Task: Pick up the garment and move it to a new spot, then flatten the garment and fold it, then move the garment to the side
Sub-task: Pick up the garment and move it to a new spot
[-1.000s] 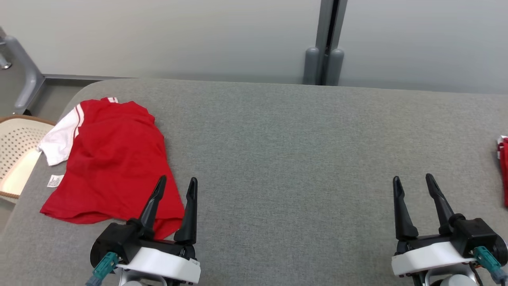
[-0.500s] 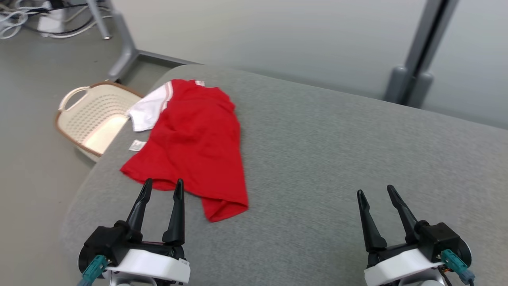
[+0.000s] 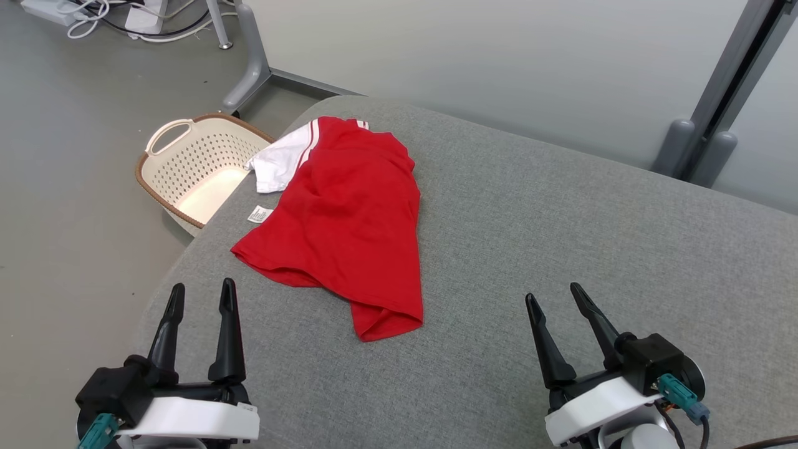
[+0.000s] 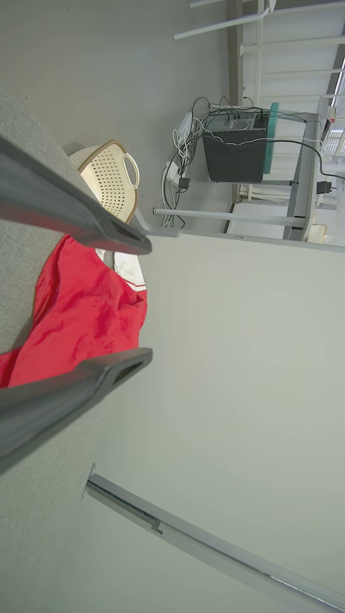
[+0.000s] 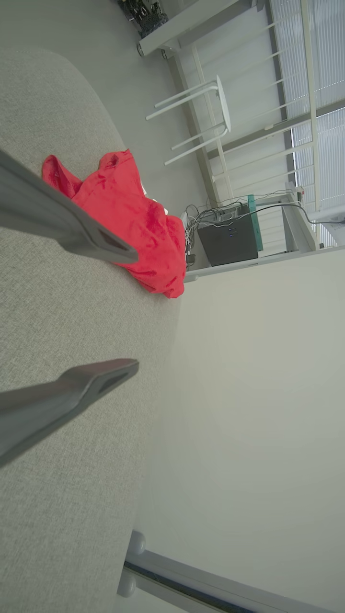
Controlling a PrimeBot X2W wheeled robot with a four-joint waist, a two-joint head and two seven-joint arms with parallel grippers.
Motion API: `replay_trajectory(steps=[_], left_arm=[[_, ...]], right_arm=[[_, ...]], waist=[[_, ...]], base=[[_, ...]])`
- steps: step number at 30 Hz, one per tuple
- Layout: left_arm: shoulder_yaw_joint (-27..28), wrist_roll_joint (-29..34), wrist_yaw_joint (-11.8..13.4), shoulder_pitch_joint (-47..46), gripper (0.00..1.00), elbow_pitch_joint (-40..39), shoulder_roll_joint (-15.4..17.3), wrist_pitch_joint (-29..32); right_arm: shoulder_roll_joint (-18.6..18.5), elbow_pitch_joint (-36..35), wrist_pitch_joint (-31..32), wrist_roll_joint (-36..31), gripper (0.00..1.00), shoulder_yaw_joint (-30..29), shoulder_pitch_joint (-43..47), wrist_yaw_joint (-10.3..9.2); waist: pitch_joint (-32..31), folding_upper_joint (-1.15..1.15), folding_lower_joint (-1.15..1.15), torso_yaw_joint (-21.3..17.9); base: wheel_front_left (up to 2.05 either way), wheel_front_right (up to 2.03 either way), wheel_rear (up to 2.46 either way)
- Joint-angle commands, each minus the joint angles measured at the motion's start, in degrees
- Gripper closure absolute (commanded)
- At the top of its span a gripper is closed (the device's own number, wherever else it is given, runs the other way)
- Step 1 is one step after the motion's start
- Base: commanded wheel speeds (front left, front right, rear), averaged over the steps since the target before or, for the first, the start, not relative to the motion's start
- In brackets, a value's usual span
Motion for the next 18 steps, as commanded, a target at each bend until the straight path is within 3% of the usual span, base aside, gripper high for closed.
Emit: replay_trajectory(steps=[1, 10, 13, 18], left_arm=[[0.49, -0.08, -0.25, 0.41, 0.00, -0.14, 0.18, -0.10], [2.81, 1.28, -1.88, -2.13, 0.00, 0.94, 0.19, -0.10], [5.59, 3.70, -3.22, -4.83, 0.00, 4.27, 0.23, -0.10], [7.77, 5.41, -4.67, -11.92, 0.00, 11.87, 3.10, -0.09]], right_arm=[[-0.21, 0.01, -0.34, 0.20, 0.00, -0.01, -0.54, -0.02], [-0.21, -1.22, -0.34, -1.89, 0.00, -3.19, 1.13, -0.02], [-0.20, -2.55, -0.34, -3.25, 0.00, -6.64, 2.05, -0.02], [-1.43, -4.67, -0.34, -5.82, 0.00, -10.17, 0.69, -0.02]], waist=[[-0.08, 0.00, 0.00, -0.07], [0.60, 0.00, 0.00, -0.57], [1.63, 0.00, 0.00, -1.07], [5.53, 0.00, 0.00, -3.18]], base=[[0.00, 0.00, 0.00], [0.00, 0.00, 0.00], [0.00, 0.00, 0.00], [0.00, 0.00, 0.00]])
